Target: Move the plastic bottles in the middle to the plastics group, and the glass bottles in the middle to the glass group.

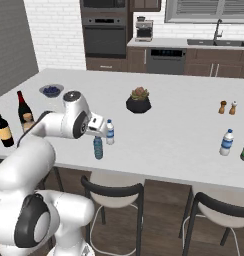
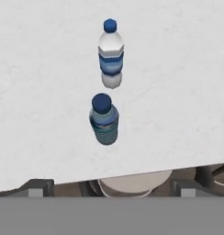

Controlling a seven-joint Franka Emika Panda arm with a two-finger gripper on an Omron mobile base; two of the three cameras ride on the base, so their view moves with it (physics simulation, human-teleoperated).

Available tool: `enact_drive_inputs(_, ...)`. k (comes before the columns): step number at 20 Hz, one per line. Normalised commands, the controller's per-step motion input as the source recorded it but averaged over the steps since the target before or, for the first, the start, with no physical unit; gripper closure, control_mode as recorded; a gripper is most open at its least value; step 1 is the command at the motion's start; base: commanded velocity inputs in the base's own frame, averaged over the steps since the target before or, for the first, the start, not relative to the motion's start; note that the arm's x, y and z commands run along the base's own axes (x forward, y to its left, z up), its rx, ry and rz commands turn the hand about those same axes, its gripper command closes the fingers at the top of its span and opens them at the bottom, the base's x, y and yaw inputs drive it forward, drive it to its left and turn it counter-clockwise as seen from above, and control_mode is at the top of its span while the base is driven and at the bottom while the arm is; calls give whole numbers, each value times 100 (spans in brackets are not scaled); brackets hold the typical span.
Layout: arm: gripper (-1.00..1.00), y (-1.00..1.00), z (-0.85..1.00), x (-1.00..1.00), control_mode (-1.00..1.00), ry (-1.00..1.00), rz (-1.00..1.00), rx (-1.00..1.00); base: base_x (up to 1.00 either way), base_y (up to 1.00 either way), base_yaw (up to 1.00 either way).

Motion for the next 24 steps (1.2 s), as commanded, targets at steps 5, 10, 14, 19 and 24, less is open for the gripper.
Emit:
enact_drive_inputs(5, -100, 0, -10, 32, -100, 0, 4, 0, 0, 0, 0)
enact_drive_inputs(10, -100, 0, -10, 24, -100, 0, 10, 0, 0, 0, 0)
enact_drive_inputs(14, -100, 0, -12, 6, -100, 0, 7, -2, 0, 0, 0)
enact_drive_inputs(19, -100, 0, -25, 4, -100, 0, 4, 0, 0, 0, 0)
enact_drive_inputs(24, -100, 0, -22, 12, -100, 0, 4, 0, 0, 0, 0)
